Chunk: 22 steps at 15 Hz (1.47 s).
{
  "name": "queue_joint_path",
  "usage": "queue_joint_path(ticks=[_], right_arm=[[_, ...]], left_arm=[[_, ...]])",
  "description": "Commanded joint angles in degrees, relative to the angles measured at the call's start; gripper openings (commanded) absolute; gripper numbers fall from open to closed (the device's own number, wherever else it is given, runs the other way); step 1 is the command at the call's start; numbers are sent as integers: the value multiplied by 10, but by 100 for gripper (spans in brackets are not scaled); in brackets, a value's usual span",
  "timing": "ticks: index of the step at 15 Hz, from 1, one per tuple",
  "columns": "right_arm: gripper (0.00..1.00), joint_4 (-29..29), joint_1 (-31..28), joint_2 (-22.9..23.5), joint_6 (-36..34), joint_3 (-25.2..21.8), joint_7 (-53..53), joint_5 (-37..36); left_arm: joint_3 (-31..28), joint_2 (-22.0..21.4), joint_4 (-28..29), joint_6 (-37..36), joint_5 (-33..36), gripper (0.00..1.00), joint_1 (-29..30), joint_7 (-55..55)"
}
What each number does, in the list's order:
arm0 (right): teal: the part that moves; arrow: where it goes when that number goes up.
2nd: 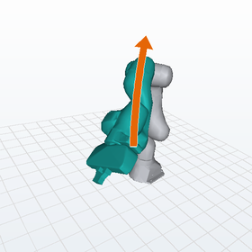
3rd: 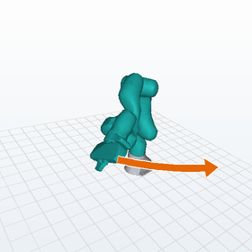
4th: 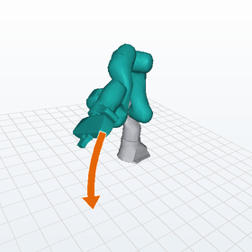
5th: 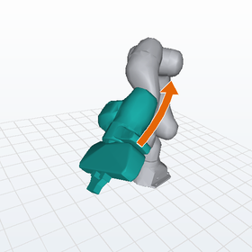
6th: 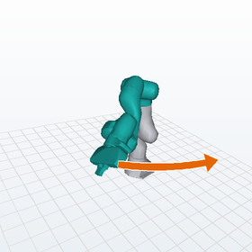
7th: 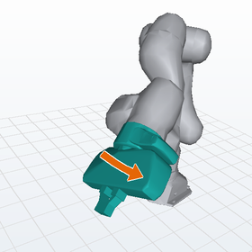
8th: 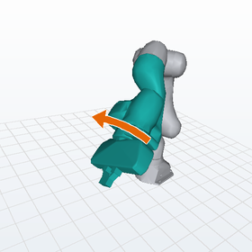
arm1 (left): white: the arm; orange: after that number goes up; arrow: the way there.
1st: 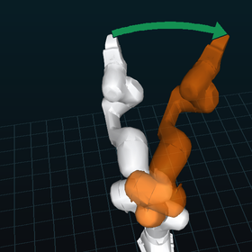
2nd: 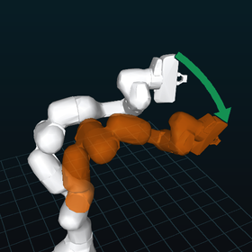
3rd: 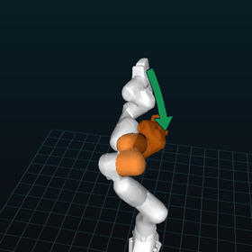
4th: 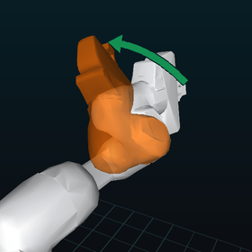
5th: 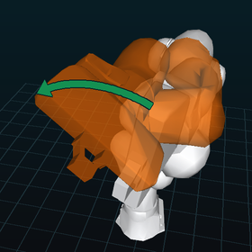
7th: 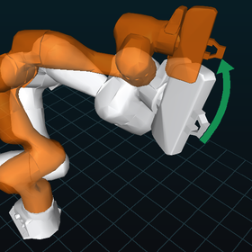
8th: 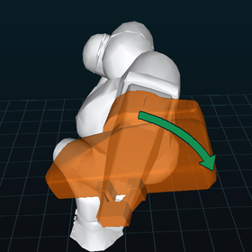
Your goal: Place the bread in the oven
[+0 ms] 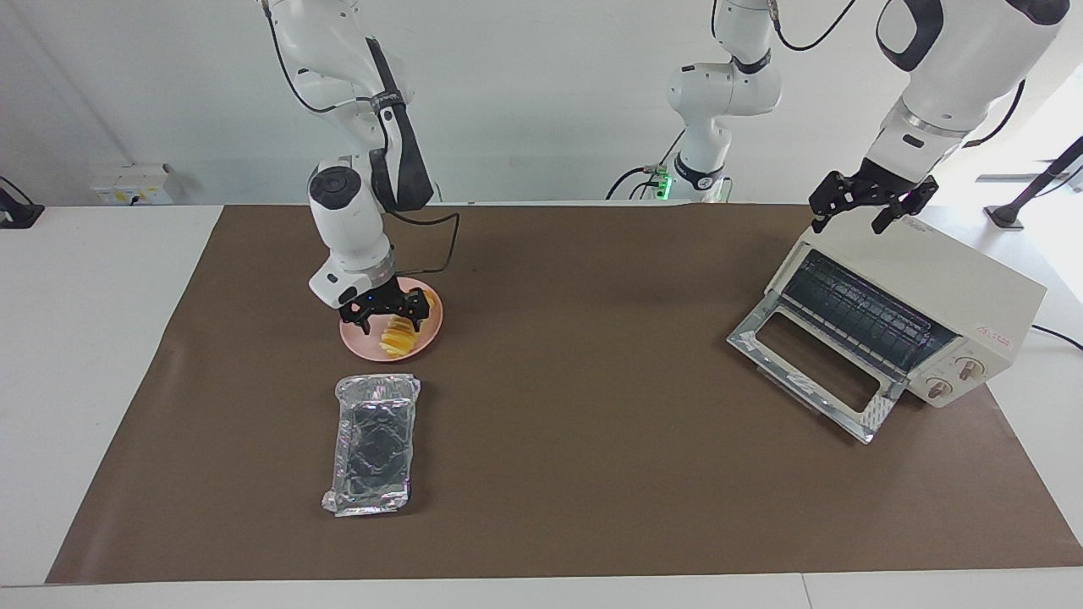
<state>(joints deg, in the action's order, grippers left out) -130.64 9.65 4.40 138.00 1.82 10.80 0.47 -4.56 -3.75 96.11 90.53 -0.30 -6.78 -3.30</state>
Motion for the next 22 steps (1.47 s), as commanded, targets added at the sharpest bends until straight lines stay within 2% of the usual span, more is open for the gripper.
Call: queue_joint_path(ticks=[1,7,9,10,11,13,14,19,22], right_arm=[[100,-5,12,10,16,2,28,-3],[98,-14,12,8,17,1,28,-3],[92,-16,12,11,18,1,28,-3],[82,-16,12,14,17,1,28,-2],[62,-16,12,15,17,1,28,-3],[8,-14,11,16,16,1,25,-3],[0,-12,12,17,14,1,25,-3],[0,7,11,19,3,1,11,-3],[0,55,6,19,-54,2,6,5]], left_arm=[[-5,2,-7,-10,-8,100,-3,-7],[-5,2,-7,-9,-8,100,-3,-7],[-5,2,-7,-9,-8,100,-3,-7],[-5,2,-7,-9,-8,100,-3,-7],[-5,2,-7,-9,-8,100,-3,-7],[-5,2,-7,-9,-8,100,-3,-7],[-5,2,-7,-9,-8,100,-3,-7],[-5,2,-7,-9,-8,100,-3,-7],[-5,2,-7,-9,-8,100,-3,-7]])
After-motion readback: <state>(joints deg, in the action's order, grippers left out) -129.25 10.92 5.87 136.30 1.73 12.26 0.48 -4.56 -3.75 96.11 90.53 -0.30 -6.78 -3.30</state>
